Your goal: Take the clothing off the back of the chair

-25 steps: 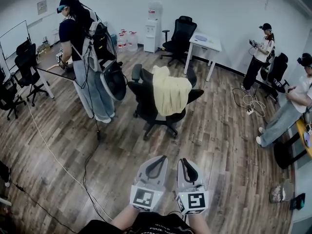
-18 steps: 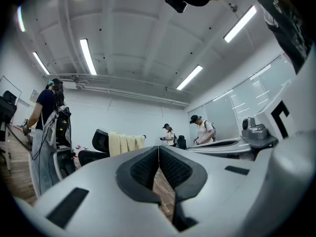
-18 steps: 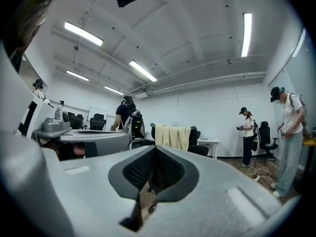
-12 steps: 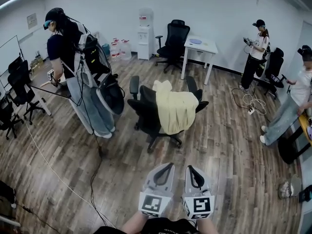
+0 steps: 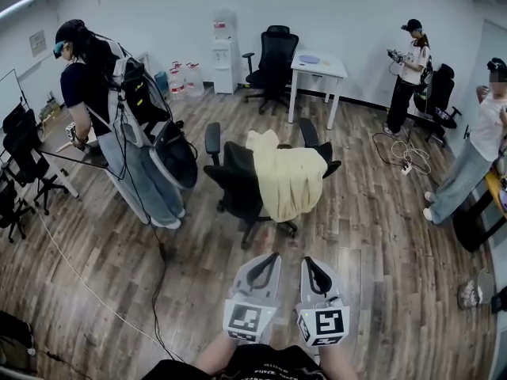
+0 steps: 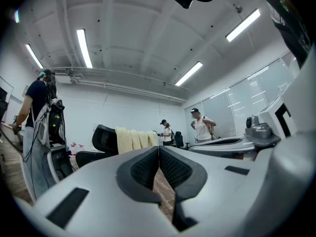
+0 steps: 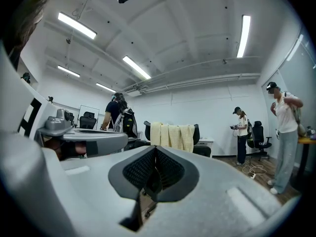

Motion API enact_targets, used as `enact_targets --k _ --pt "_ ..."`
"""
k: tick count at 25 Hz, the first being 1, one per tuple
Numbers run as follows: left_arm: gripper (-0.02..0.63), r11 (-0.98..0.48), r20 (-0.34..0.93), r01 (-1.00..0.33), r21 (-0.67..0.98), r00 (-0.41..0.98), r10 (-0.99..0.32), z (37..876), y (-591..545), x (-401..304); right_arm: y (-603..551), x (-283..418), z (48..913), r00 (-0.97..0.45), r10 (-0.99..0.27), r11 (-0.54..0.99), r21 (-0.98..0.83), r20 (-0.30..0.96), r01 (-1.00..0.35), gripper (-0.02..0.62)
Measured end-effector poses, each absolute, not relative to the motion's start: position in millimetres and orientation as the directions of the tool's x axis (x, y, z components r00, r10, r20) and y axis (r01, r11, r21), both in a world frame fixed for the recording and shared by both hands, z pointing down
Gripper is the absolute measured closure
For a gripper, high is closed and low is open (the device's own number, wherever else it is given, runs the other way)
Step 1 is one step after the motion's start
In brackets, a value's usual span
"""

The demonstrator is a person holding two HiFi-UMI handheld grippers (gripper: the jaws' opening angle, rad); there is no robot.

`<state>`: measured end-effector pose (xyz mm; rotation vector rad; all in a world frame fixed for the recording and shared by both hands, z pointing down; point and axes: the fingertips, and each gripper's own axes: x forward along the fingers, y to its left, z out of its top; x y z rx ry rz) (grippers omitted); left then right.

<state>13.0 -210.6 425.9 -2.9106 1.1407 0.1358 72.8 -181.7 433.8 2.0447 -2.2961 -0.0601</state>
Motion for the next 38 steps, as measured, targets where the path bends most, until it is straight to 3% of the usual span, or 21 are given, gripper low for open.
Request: enact_targets --k 16,26,29,38 --pt "0.597 -0.701 -0.059 -0.713 0.008 0.699 -0.712 415.6 -278.2 38.1 -254.0 103.1 413.5 -0.136 -0.991 0.137 0.09 0.015 -0.986 0.591" --pt "0.589 -0.603 -0.007 -0.792 0.094 0.605 -0.796 439.5 -322.5 50.8 -304.9 130.3 429.2 -0.183 -0.98 0.186 0.039 0.073 -0.982 0.581" --pt "0.478 -0.574 0.016 -0.813 0.102 0.578 -0.816 441.8 -334.4 49.5 -316.5 136.1 434.1 -0.186 -0.979 0.188 0.023 0.087 -0.982 0.501" --pt "0.326 -0.535 0.093 -0.823 0.188 0.558 -0.825 456.6 -364.5 45.6 -340.3 149.8 445.3 -0.21 -0.971 0.21 -0.01 0.112 -0.978 0.261"
